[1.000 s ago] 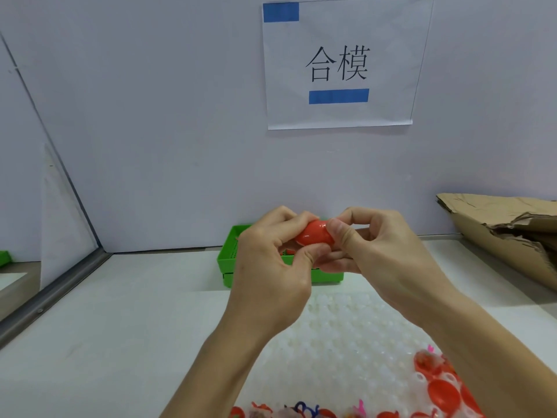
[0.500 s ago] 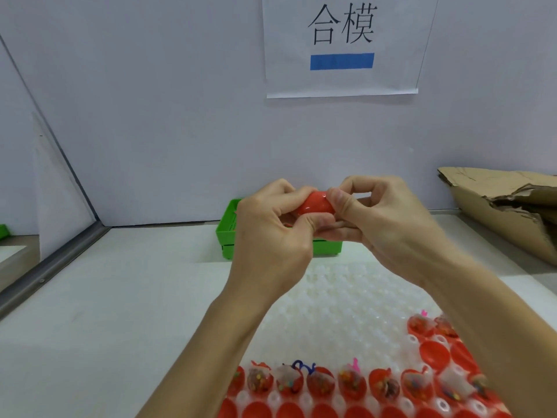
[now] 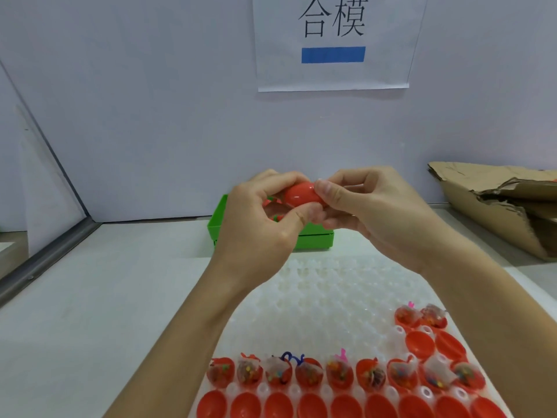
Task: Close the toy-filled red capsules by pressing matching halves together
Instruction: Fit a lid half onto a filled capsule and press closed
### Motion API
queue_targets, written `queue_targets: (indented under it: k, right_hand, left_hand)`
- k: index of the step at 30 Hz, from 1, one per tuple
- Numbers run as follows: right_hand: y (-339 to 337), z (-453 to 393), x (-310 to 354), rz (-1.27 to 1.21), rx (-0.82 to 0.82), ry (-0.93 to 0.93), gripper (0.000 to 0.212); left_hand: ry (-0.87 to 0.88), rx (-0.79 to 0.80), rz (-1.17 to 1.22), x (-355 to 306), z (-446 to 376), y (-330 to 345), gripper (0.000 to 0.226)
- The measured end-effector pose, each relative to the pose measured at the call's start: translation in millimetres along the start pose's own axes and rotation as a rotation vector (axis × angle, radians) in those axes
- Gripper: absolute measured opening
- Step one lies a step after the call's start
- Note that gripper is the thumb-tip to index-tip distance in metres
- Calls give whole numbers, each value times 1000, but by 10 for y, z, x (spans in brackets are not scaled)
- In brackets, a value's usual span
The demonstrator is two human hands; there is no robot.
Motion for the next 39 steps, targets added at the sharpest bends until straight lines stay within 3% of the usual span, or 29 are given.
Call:
queue_targets:
  k: [7, 13, 17, 24, 34, 39]
  right_hand:
    - [1, -21, -42, -14, 80, -2, 33]
    - [165, 19, -10, 306, -38, -111, 21]
    - [133, 28, 10, 216, -57, -130, 9]
    - [103, -1, -7, 103, 15, -171, 8]
    - [143, -15, -76, -149, 217, -3, 41]
    - [207, -10, -107, -215, 258, 53, 57]
  left_hand:
    - [-35, -58, -45, 57, 0, -34, 22]
    - [149, -149, -343, -79, 24, -49, 18]
    - [189, -155, -322, -104, 36, -52, 17]
    - [226, -163, -246, -123, 68, -25, 22]
    - [174, -60, -134, -80, 43, 31, 33]
    - [117, -64, -147, -42, 30, 45, 28]
Point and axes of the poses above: each hand's wrist, its own z-axis away from the middle knuckle, its own y-axis out of the palm, x = y × z, the point moved 9 cm from there along -z, towards the middle knuckle, and after that the axes turned 2 degrees about -z, right-handed, at the moved point
